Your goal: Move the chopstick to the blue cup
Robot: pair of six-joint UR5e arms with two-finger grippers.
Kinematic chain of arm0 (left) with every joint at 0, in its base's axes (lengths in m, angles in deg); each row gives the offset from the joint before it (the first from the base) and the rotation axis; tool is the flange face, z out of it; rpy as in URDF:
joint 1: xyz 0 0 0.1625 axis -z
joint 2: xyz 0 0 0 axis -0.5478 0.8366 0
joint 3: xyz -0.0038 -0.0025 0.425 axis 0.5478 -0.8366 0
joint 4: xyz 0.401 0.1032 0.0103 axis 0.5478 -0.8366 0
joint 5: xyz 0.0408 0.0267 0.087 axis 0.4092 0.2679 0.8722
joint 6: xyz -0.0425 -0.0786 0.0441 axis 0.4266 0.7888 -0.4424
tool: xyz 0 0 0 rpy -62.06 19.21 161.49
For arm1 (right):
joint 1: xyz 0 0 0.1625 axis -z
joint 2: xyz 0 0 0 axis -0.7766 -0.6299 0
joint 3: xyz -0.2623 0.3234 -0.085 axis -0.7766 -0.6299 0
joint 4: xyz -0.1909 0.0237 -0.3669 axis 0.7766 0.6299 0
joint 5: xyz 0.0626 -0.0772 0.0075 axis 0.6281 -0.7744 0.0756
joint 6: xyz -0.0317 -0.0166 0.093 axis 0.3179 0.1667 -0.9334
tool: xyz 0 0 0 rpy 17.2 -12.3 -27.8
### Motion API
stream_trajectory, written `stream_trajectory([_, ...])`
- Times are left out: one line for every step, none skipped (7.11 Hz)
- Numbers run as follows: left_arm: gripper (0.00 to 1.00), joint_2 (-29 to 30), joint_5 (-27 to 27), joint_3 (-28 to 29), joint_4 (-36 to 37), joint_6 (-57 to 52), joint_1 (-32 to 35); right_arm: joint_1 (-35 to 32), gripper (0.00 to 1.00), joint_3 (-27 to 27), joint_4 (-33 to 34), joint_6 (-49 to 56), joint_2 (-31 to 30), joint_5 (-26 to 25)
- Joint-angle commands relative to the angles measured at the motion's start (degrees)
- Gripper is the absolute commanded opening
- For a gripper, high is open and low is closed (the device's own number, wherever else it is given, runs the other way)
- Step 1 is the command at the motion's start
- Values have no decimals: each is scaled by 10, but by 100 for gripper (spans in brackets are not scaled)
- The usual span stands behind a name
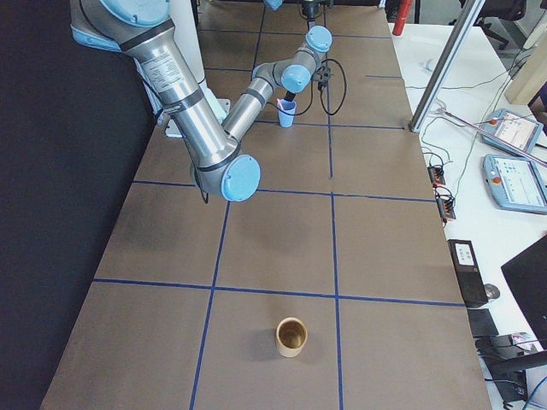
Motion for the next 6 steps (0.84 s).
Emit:
stream_trajectory([100,-61,-67,11,6,-173,89,-123,100,70,-1,21,-141,-25])
stream_trajectory([100,-90,-85,19,9,-257,133,-179,100,69,-1,104,-195,-25])
stream_trajectory([100,-104,-104,33,27,-342,185,-237,100,64,1,250,-265,-25])
stream_trajectory([100,-103,-106,49,85,-462,232,-296,100,37,3,409,-308,-34])
stream_trajectory([100,-102,-101,75,143,-589,286,-349,100,18,4,506,-329,-43])
stream_trajectory([100,-100,-100,110,154,-674,327,-382,100,11,4,618,-365,-89])
